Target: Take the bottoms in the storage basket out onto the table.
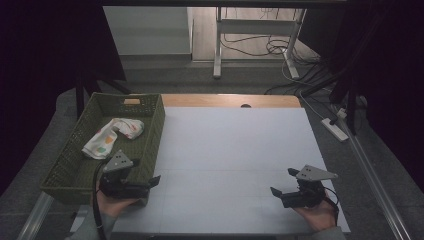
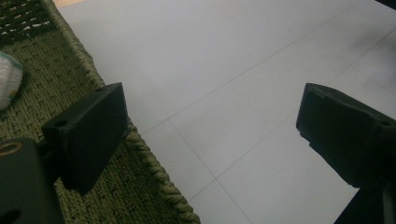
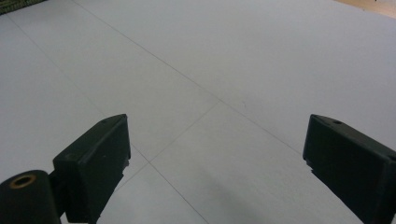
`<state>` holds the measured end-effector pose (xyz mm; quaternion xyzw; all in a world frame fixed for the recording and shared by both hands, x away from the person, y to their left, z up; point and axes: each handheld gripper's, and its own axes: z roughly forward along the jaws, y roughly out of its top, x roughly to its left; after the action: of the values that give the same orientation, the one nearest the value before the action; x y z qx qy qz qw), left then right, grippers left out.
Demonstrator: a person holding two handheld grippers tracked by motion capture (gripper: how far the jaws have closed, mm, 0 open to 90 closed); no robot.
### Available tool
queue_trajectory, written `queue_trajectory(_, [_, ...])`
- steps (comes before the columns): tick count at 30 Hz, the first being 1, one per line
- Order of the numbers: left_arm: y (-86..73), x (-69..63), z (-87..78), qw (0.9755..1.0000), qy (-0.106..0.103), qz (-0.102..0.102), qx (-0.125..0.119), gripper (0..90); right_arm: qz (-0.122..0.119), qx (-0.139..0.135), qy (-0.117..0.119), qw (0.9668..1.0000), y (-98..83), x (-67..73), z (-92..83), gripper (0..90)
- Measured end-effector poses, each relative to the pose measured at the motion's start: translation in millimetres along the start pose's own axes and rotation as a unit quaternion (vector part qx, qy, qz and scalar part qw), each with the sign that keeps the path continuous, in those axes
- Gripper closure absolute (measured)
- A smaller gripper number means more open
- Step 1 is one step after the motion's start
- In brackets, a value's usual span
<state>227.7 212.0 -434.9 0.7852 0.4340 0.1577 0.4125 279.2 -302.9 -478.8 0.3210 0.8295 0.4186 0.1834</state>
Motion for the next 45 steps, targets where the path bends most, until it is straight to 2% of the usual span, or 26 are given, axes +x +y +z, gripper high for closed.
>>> queue_trajectory(7, [-2.1, 2.3, -3.8, 1.0, 0.005, -0.004, -0.003, 8.5, 0.0, 0.003, 0.001, 1.0, 0.3, -0.2, 4.0, 7.7])
queue_trajectory(10, [-2.0, 2.2, -3.9, 1.0, 0.006, -0.005, -0.003, 8.2, -0.003, 0.017, -0.014, 0.9998, 0.4, -0.2, 5.2, 7.8])
queue_trajectory(13, [-2.1, 2.0, -3.3, 1.0, 0.006, -0.003, -0.001, 8.2, 0.004, 0.015, -0.011, 0.9998, 0.2, -1.3, 4.8, 7.8])
queue_trajectory(22, [-1.7, 3.2, -5.2, 1.0, 0.006, -0.004, -0.004, 8.2, -0.002, 0.015, -0.015, 0.9998, 0.4, 0.2, 5.0, 7.8])
queue_trajectory(26, [0.0, 3.7, -8.3, 0.9999, 0.008, -0.005, -0.012, 8.3, -0.005, 0.017, -0.015, 0.9997, 0.4, 1.3, 4.7, 7.8])
queue_trajectory(33, [5.7, 7.8, -7.3, 0.9998, 0.013, -0.009, -0.011, 8.4, -0.009, 0.014, -0.016, 0.9997, 1.3, 2.2, 2.6, 7.8])
queue_trajectory(45, [13.2, 13.0, -8.8, 0.9998, 0.008, -0.008, -0.013, 8.6, -0.009, 0.018, -0.02, 0.9996, 0.5, 4.0, 3.9, 7.9])
